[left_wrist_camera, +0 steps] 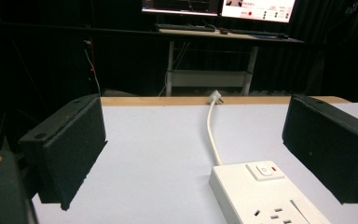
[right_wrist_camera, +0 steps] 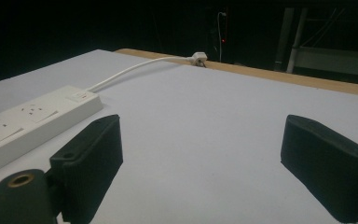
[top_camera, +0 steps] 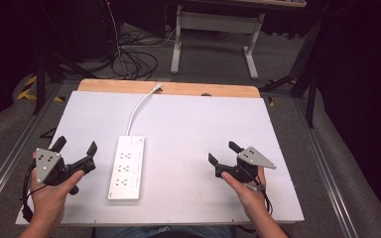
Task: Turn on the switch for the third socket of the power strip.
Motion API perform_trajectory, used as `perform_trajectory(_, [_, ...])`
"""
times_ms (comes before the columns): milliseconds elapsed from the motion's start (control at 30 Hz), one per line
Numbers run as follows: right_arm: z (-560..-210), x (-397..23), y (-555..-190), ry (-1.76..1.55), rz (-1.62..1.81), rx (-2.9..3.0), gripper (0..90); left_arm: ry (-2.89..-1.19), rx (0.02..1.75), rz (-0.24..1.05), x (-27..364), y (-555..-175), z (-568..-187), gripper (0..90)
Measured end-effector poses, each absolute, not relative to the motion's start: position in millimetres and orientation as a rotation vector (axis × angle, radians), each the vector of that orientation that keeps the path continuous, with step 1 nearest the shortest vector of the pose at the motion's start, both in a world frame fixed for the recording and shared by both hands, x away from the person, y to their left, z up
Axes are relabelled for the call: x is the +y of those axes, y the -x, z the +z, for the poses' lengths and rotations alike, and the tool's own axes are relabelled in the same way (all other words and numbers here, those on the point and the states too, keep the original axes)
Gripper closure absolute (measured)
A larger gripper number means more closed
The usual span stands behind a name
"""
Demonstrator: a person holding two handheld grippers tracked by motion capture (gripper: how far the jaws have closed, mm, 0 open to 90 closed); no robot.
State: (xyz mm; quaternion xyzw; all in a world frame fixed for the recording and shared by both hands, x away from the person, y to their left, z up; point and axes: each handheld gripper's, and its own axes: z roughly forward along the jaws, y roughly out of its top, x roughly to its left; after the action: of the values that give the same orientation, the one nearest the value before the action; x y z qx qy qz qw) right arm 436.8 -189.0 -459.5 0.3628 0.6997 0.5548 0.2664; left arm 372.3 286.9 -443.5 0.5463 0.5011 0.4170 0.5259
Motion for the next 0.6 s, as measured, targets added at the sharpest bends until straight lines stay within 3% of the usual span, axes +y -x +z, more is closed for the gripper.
perform_trajectory(333, [-459.5, -189.0, -436.9, -0.980, 1.498, 1.889, 13.1, -1.312, 1.205, 0.995, 287.4, -372.7, -443.8, 8.3])
perform_trajectory(600, [-459.5, -189.1, -436.9, -0.982, 1.499, 1.888, 13.1, -1.317, 1.235, 0.972, 290.7, -373.4, -444.1, 15.4])
